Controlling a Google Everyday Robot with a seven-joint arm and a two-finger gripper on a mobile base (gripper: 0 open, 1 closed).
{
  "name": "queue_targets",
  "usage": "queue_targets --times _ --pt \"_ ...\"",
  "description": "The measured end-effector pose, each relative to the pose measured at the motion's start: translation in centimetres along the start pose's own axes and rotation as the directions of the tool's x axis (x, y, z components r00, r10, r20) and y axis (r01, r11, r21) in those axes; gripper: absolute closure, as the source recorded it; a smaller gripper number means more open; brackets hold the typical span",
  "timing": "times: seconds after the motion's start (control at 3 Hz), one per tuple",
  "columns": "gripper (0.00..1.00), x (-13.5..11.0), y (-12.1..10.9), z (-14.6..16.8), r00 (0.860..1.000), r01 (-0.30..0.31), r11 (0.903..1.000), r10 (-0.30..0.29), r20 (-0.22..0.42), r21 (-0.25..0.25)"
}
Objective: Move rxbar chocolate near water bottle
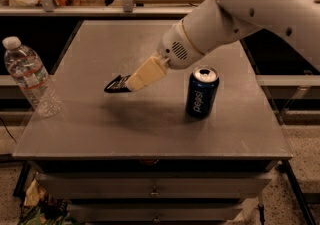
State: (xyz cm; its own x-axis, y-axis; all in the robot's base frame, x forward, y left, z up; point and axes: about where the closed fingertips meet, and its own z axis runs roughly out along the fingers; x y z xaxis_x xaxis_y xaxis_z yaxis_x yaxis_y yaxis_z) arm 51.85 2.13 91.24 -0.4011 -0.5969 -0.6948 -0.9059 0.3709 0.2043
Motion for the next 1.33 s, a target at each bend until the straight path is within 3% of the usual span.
queue_targets --times 0.67,1.33 --pt "1.00 -2.3 2.8 4.5 0.997 0.057 0.9983 -0.057 0.047 0.009" --pt "1.00 -2.2 3.6 8.2 0.996 0.092 0.9958 -0.092 0.024 0.002"
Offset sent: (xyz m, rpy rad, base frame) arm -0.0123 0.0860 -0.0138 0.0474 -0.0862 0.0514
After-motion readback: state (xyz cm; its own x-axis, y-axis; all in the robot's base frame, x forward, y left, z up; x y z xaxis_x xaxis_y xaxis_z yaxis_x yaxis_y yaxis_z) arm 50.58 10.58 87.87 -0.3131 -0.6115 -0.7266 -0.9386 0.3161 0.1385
